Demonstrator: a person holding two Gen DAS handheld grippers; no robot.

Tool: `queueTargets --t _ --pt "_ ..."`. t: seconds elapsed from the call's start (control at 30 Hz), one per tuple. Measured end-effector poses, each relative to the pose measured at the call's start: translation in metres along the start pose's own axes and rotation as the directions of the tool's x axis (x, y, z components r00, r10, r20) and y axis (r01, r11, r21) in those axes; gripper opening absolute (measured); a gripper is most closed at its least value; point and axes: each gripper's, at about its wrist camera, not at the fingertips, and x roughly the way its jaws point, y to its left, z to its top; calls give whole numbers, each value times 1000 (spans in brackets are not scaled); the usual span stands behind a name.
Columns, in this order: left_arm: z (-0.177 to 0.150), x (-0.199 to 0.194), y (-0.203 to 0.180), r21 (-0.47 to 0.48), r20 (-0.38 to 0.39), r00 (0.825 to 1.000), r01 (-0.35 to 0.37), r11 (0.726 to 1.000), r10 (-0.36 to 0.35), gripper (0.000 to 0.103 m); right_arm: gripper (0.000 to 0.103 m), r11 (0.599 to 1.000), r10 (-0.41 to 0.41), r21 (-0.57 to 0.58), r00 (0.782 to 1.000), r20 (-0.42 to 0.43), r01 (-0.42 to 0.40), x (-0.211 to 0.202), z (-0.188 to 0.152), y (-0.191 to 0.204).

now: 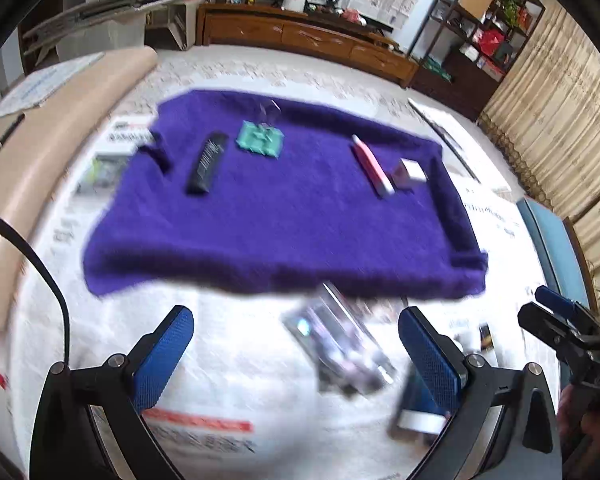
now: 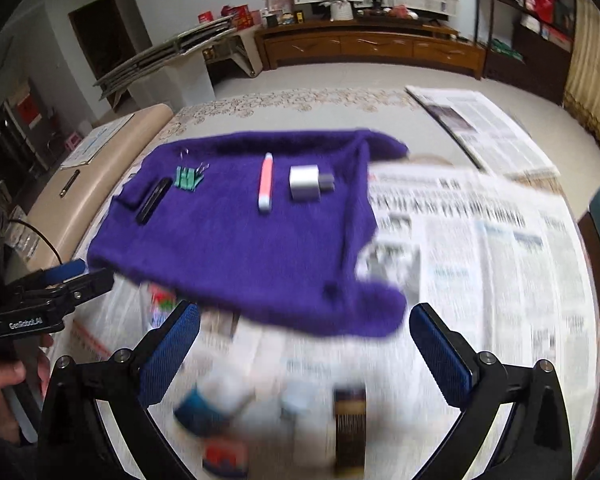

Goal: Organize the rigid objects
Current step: 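Lift both tools away from the towel back toward the objects, then grasp the clear pill bottle with the left tool while the right tool grasps the Grand Reserve bottle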

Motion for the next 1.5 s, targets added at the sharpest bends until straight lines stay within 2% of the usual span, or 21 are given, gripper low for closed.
queueTargets --t 0.13,0.33,0.47,0.6,0.7,0.8,1.03,1.17,1.3,1.33,1.37,1.4,1.43,1.47,1.5 --pt "-15 13 -20 20 -15 999 -44 999 44 103 103 999 15 46 1000 17 -16 -12 -29 -17" --pt "-34 38 -34 52 -42 992 -117 992 119 103 103 998 -59 41 998 22 58 -15 -50 -25" --pt "-43 35 -27 44 -25 989 -148 988 149 103 103 995 -95 32 995 27 94 -17 -55 -32" --pt "-50 24 -9 27 -7 979 -203 979 204 103 103 996 -73 59 997 35 71 -20 -57 -41" --pt "-50 18 3 -8 8 980 -199 980 199 103 103 995 -67 73 997 49 63 -25 -57 -43" --pt "-46 24 -2 29 7 984 -176 984 176 103 103 996 -53 80 997 57 48 -28 -58 -44" --pt "-41 41 -24 93 13 978 -207 974 207 102 103 995 -46 90 998 40 42 -24 -62 -46" --pt "-39 43 -27 75 37 975 -221 972 219 101 103 996 -35 77 999 30 33 -22 -65 -42" --pt "-38 44 -31 76 68 974 -223 972 218 92 103 997 -24 68 1000 19 23 -20 -69 -41" --pt "-39 43 -32 81 75 974 -221 972 215 86 103 997 -20 69 1000 14 19 -20 -71 -42" --pt "-38 43 -35 87 83 974 -218 972 211 78 102 997 -13 73 1000 6 13 -18 -73 -44" --pt "-37 43 -37 91 88 974 -215 972 207 65 102 997 -13 75 1000 0 13 -17 -74 -46" --pt "-36 42 -40 100 97 975 -210 973 201 57 101 997 -19 79 1000 -6 19 -16 -76 -48" --pt "-36 41 -41 108 101 975 -207 972 197 43 101 996 -25 82 1000 -9 26 -15 -77 -51" --pt "-36 41 -42 117 103 976 -204 972 193 40 101 996 -31 84 999 -11 32 -15 -78 -54"
